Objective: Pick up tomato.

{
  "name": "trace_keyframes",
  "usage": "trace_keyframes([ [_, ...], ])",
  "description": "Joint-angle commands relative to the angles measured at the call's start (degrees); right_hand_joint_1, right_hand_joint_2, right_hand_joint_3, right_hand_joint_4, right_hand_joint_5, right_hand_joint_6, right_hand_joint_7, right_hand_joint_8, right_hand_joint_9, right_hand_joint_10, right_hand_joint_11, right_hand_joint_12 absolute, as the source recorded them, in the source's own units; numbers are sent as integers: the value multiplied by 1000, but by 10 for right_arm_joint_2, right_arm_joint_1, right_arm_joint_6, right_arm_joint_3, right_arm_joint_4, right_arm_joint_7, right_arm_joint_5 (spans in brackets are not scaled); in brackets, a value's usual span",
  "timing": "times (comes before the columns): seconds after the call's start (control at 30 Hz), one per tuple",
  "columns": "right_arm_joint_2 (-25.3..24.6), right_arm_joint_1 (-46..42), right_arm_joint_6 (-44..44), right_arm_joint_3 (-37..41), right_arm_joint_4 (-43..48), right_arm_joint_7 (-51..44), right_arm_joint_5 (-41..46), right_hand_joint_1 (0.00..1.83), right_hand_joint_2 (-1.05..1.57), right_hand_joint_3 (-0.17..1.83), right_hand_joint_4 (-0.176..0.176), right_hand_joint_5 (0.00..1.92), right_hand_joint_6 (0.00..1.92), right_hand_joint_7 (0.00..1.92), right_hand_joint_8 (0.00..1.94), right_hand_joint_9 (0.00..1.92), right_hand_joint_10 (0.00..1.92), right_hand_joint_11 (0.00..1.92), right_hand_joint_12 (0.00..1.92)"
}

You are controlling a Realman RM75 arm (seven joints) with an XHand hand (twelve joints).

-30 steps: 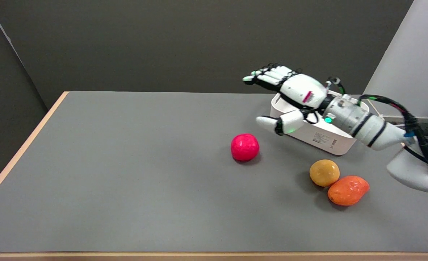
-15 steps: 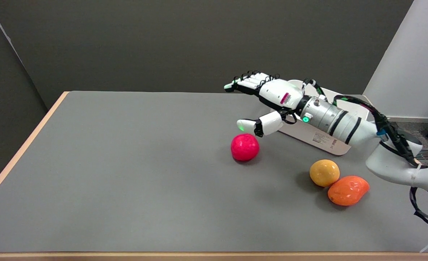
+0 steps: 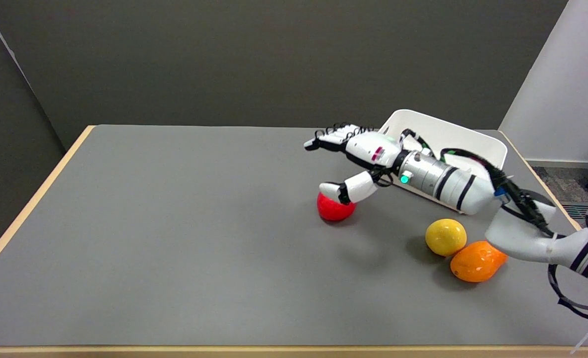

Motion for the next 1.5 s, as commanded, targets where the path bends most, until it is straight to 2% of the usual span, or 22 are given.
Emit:
trace_keyframes([
  [0.03,-51,29,-64,-80,-47,-65,15,322,544,980,119,147,457,181,311,58,530,-1,1001],
  [1.5,-42,17,-80,-75,-69,-85,16,310,538,973,116,144,455,174,310,44,541,-1,1009],
])
